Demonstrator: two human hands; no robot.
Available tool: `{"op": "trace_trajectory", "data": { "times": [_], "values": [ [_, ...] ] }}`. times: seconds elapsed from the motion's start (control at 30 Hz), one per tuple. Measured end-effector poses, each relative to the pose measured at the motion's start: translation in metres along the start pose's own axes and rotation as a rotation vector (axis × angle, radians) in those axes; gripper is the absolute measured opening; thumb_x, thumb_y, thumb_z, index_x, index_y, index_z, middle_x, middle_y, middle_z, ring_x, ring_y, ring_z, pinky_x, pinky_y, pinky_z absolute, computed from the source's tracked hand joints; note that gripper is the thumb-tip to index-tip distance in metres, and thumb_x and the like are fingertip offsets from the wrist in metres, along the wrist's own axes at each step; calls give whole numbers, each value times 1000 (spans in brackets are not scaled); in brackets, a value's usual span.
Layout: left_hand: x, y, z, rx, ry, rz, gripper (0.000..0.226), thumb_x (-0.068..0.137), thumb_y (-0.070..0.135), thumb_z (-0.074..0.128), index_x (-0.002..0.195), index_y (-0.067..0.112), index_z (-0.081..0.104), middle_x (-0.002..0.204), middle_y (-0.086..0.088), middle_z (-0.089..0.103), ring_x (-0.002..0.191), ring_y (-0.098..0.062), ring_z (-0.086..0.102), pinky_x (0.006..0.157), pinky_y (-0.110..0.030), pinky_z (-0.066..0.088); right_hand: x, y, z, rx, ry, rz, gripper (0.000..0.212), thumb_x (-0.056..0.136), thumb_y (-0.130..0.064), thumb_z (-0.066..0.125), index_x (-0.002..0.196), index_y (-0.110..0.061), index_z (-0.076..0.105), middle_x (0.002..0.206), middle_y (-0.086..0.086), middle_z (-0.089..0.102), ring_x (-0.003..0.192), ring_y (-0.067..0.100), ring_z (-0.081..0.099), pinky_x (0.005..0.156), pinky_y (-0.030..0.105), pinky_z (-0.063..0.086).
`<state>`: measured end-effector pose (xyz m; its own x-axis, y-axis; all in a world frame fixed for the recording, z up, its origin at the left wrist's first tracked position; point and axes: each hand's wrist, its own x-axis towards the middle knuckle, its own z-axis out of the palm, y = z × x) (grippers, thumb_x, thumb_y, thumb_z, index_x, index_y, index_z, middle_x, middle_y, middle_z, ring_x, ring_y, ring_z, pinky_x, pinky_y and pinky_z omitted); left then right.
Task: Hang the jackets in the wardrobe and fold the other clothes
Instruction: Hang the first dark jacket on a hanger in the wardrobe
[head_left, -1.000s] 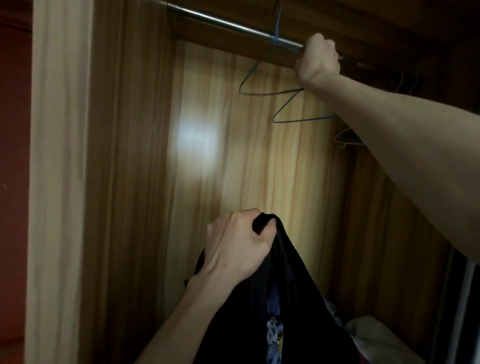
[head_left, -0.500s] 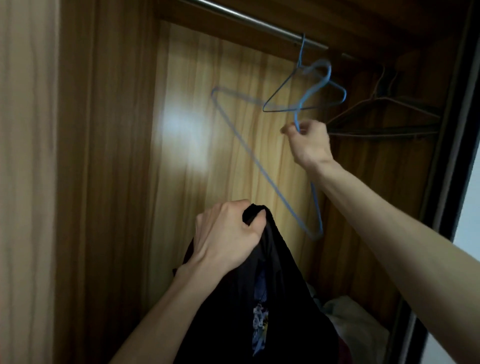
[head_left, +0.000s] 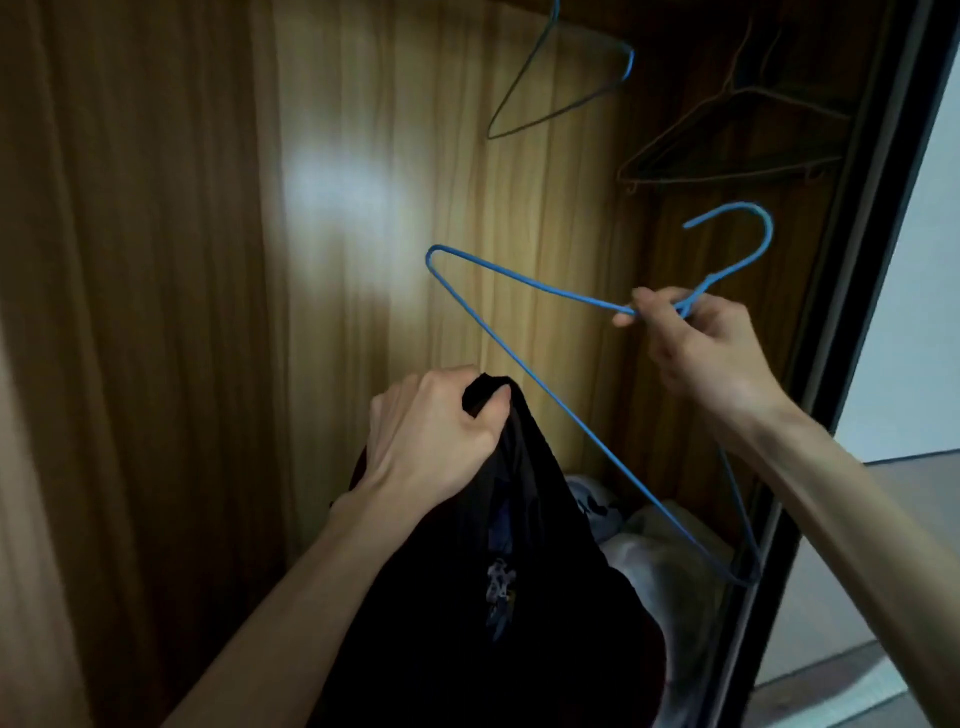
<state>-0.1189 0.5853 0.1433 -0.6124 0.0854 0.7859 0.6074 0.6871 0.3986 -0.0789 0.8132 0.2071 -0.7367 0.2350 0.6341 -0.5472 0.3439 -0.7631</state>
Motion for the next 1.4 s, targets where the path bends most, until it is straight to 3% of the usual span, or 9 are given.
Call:
{"op": "trace_trajectory", "data": {
  "times": [0.17, 0.27, 0.53, 0.67, 0.77, 0.93, 1.07, 1.2, 1.4],
  "values": [
    [-3, 2, 10, 16, -4, 9, 49, 98, 51, 58, 69, 12, 51, 54, -1, 50, 59, -26, 53, 57, -35, 33, -48, 11, -54, -14, -27, 32, 32, 105, -29, 57, 89, -8, 74, 56, 0, 20, 43, 11, 15, 41, 21, 9],
    [-4, 0, 13, 25, -9, -5, 46, 98, 50, 58, 72, 13, 56, 58, -1, 55, 64, -29, 56, 60, -35, 38, -73, 13, -79, -50, -19, 82, 34, 101, -31, 59, 89, -5, 75, 54, 1, 19, 41, 10, 15, 39, 18, 10],
    [-7, -2, 20, 68, -27, -42, 46, 99, 51, 57, 73, 13, 56, 62, -1, 58, 66, -29, 57, 59, -36, 38, -103, 19, -107, -84, -51, 156, 30, 92, -35, 60, 83, -14, 79, 48, -6, 23, 38, 7, 17, 39, 14, 12],
    [-9, -9, 24, 27, -56, -62, 46, 98, 53, 55, 72, 15, 58, 62, 1, 61, 65, -27, 63, 64, -40, 53, -109, 19, -111, -100, -86, 162, 31, 88, -38, 63, 83, -13, 80, 49, -2, 23, 41, 11, 17, 42, 17, 12],
    [-9, -13, 26, 29, -67, -88, 44, 99, 52, 56, 72, 17, 59, 64, 2, 63, 66, -25, 64, 67, -42, 55, -111, 20, -110, -95, -142, 200, 33, 87, -40, 63, 84, -12, 80, 52, 4, 21, 45, 11, 16, 44, 21, 10],
    [-10, -7, 30, 69, -69, -31, 46, 100, 51, 55, 71, 17, 59, 62, 3, 61, 66, -25, 63, 65, -37, 50, -111, 32, -78, -170, -230, 186, 34, 86, -45, 63, 82, -17, 81, 48, 1, 24, 42, 14, 18, 42, 22, 11],
    [-12, -7, 31, 104, -77, -6, 48, 100, 54, 54, 74, 15, 62, 60, 2, 62, 64, -24, 62, 69, -38, 51, -110, 39, -65, -181, -194, 190, 32, 99, -30, 63, 77, -13, 80, 45, -8, 28, 40, 6, 22, 41, 15, 19],
    [-12, -9, 30, 130, -83, 27, 55, 101, 59, 52, 72, 13, 62, 58, 0, 60, 62, -23, 61, 65, -34, 46, -110, 30, -66, -233, -337, 199, 31, 99, -33, 63, 81, -16, 81, 54, 2, 22, 46, 14, 18, 44, 24, 15],
    [-11, 3, 33, 145, -57, 123, 64, 102, 62, 46, 61, 13, 41, 50, 1, 45, 52, -18, 51, 55, -30, 34, -104, 31, -67, -185, -427, 325, 29, 101, -25, 64, 84, -6, 79, 52, 4, 23, 43, 14, 16, 42, 21, 12]
  ]
}}
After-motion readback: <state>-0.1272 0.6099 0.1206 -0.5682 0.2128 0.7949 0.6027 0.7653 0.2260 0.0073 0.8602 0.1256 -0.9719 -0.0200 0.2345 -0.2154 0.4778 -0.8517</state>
